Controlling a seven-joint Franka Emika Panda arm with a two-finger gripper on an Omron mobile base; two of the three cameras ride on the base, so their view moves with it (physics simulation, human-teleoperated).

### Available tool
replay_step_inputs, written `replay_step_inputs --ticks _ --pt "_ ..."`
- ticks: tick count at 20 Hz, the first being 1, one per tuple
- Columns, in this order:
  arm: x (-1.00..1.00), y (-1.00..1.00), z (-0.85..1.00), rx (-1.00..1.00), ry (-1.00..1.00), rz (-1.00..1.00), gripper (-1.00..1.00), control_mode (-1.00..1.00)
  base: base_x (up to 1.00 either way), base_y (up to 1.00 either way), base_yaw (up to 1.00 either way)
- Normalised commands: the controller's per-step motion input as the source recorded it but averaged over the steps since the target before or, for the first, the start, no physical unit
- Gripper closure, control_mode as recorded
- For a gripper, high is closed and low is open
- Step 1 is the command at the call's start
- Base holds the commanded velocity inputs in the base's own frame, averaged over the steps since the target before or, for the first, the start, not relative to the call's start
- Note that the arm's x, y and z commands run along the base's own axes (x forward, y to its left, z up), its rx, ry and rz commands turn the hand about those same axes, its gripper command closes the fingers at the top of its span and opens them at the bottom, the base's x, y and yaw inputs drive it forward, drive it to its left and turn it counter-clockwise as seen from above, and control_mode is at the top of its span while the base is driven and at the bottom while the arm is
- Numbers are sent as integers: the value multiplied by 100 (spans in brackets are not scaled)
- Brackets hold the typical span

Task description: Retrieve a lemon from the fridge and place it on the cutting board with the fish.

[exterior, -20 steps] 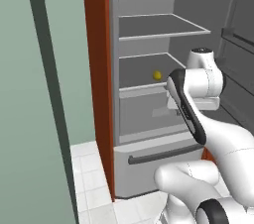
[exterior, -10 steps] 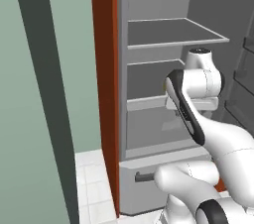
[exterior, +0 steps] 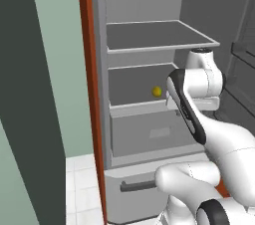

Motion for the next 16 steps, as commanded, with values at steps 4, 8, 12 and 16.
replay_step_inputs --ticks 4,8,12,16 --pt "0 0 0 0 0 0 -100 100 67 -12 6" --pt "0 0 0 0 0 0 -100 100 69 -1 4" --pt "0 0 0 0 0 0 -100 100 46 -7 4" --pt "0 0 0 0 0 0 -100 100 37 -12 6"
